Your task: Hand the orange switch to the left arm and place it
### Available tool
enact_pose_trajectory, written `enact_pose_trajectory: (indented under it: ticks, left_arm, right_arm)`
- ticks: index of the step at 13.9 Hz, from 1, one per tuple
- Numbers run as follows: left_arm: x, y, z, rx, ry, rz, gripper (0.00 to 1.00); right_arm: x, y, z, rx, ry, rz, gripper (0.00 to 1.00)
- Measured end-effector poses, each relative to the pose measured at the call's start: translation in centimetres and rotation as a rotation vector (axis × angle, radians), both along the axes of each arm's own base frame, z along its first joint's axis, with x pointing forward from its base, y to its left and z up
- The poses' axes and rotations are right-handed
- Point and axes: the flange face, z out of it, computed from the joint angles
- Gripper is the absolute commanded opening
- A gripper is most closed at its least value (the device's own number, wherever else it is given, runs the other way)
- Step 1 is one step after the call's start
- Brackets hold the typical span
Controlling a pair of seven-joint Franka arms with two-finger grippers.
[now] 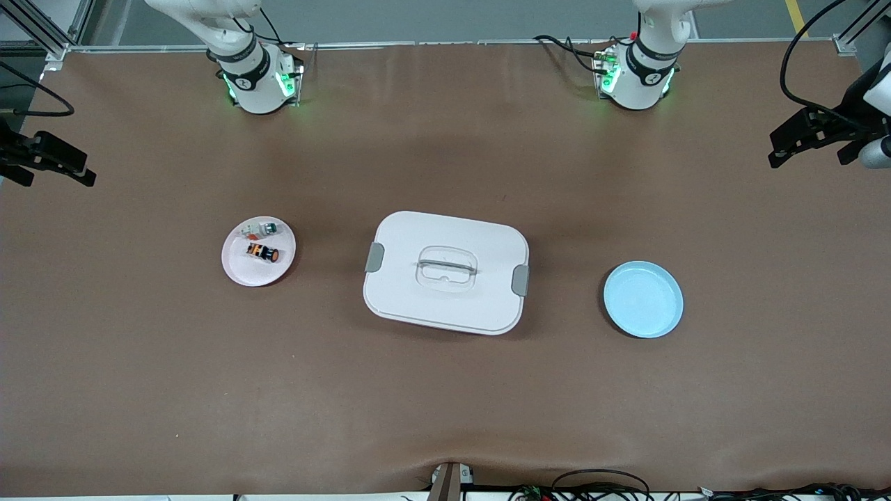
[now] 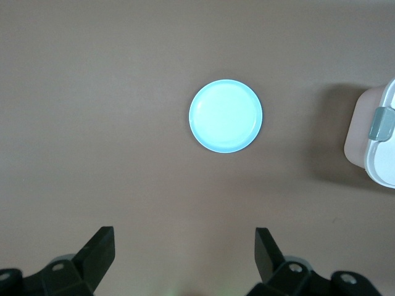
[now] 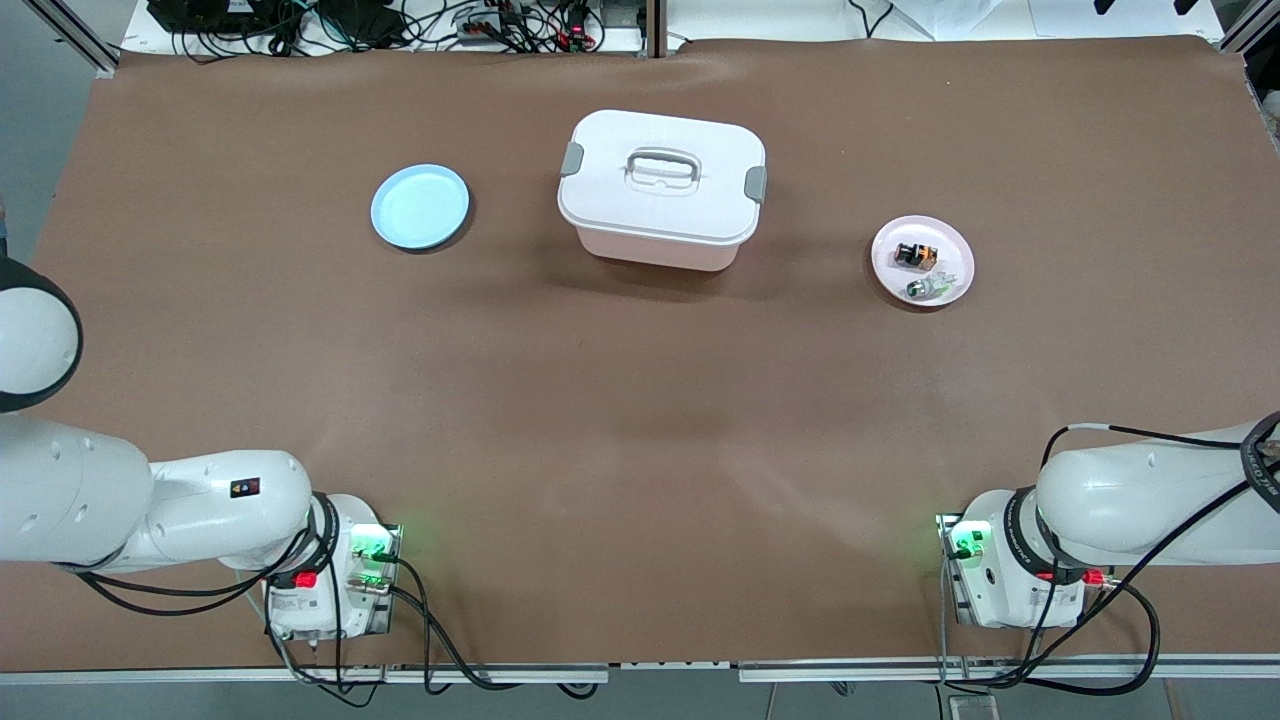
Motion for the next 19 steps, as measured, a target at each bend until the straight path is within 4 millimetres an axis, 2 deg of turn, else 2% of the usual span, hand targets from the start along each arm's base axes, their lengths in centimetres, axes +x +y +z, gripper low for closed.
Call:
enact_pose_trajectory:
  ticks: [11, 19]
  left_arm:
    - [0.0, -0.1, 0.4, -0.001, -0.009, -0.002, 1.00]
    - [0.0, -1.0, -0.9, 0.001, 0.038, -0.017, 1.00]
  right_arm:
    - [0.0, 0.0, 0.0, 0.031, 0.000, -0.038, 1.00]
    - [-0.1, -0.9, 0.0, 0.035, 0.000, -0.070, 1.00]
